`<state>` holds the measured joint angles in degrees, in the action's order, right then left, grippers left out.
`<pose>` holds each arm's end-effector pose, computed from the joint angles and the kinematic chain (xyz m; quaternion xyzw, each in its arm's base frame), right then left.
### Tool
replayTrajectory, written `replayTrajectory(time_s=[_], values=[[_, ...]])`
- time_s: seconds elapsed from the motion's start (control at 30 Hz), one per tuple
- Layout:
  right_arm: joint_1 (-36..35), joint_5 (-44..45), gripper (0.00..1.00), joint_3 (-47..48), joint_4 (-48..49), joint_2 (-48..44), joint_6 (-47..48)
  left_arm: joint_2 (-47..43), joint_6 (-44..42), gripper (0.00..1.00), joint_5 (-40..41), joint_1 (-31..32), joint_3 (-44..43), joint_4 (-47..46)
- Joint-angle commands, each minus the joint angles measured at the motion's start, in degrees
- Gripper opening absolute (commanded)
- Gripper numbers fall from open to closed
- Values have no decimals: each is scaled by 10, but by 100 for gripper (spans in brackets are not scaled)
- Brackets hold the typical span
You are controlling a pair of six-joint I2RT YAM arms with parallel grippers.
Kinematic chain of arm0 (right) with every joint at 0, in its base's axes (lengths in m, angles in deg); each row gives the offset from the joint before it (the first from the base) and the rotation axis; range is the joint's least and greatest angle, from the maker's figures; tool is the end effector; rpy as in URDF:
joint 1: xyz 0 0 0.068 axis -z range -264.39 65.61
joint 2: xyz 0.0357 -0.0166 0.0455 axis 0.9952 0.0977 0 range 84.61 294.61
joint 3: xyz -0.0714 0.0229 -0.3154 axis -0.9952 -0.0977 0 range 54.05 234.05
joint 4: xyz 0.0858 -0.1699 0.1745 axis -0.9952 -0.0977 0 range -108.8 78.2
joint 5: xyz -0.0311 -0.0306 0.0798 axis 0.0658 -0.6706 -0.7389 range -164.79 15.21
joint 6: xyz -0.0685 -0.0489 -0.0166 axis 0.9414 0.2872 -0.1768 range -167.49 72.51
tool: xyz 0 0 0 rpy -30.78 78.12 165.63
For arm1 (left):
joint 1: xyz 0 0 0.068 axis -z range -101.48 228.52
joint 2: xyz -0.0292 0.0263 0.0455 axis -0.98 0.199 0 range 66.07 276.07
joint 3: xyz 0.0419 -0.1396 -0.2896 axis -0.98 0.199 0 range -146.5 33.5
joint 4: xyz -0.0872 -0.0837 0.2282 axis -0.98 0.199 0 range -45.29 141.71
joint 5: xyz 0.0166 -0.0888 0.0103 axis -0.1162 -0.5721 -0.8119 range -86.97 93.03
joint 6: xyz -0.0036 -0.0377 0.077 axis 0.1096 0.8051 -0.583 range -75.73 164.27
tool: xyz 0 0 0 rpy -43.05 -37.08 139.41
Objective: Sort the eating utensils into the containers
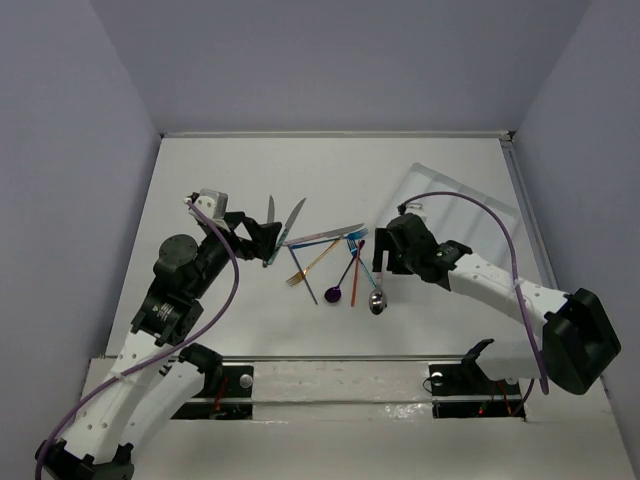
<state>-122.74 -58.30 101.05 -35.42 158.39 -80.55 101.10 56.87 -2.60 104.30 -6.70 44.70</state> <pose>0.2232 0.1491 0.2495 0.0056 0.9324 0.0860 0.3510 0.1267 -0.0695 0.3904 0.1133 0.6650 -0.2737 0.6856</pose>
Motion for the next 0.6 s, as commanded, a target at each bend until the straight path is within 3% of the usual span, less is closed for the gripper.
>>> replayTrajectory(time_s=[0.0, 0.23, 0.57], values=[[-5, 25, 87, -2, 13, 8, -13, -3, -7, 99, -11, -1, -20, -16], [-5, 36, 85, 5, 14, 37, -17, -3, -7, 99, -11, -1, -20, -17], [-10, 36, 66, -4, 39, 80, -21, -2, -6, 99, -11, -1, -18, -17]])
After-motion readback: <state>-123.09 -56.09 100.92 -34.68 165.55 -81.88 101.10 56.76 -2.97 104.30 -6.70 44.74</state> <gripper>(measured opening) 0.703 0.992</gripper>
